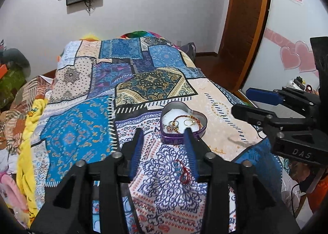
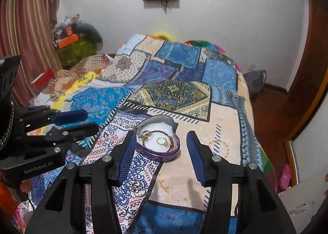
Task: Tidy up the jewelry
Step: 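Withdraw both open tools from the tin toward the remaining jewelry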
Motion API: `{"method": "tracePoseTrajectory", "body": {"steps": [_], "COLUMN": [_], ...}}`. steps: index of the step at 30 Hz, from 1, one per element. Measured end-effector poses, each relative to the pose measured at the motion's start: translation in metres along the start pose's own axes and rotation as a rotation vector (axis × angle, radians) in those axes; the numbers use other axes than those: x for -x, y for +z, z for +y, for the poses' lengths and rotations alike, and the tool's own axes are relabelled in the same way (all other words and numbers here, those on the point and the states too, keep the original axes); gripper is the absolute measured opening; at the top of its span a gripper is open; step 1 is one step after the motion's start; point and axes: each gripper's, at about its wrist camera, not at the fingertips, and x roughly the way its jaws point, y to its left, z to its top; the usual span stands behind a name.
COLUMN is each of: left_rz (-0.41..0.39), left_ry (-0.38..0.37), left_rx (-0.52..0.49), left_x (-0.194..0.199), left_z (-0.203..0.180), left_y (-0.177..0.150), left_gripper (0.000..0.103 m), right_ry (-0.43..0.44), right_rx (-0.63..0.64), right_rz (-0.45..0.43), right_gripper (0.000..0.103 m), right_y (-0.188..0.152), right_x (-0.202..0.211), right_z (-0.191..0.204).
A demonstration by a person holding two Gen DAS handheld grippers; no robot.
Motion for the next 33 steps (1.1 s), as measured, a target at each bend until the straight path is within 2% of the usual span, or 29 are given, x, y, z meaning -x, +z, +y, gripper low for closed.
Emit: {"method": "tracePoseTrajectory", "body": {"steps": [4, 7, 17, 27, 33], "left_rz": [0.001, 0.006, 0.092, 0.200, 0.224], "left_ry": [0.013, 0.024, 0.049, 0.048, 0.035], "left_rx": [0.006, 0.015, 0.046, 0.079, 0.088], "left_x": [0.007, 0.011, 0.005, -0.018, -0.027], "left_z": [0.003, 0.006, 0.022, 0.035, 0.035], "left_y": [-0.006, -0.012, -0.046, -0.083, -0.091], "left_gripper": [0.046, 0.052, 0.052, 0.052, 0.052], "right_ry": [-0.005, 0.000, 0.001, 0.013, 0.018], "right_rx": [0.006, 0.006, 0.007, 0.009, -0.002], "right_rz": [-0.005, -0.006, 0.015, 0.130, 0.219], "right_gripper": [0.047, 0.047, 0.047, 0.047, 0.047], "right_y": [-0.003, -0.006, -0.017, -0.046, -0.068], "right_x": [0.006, 0.010, 0.009, -0.022, -0.042], "right_z": [0.004, 0.008, 0.018, 0.029, 0.025]}}
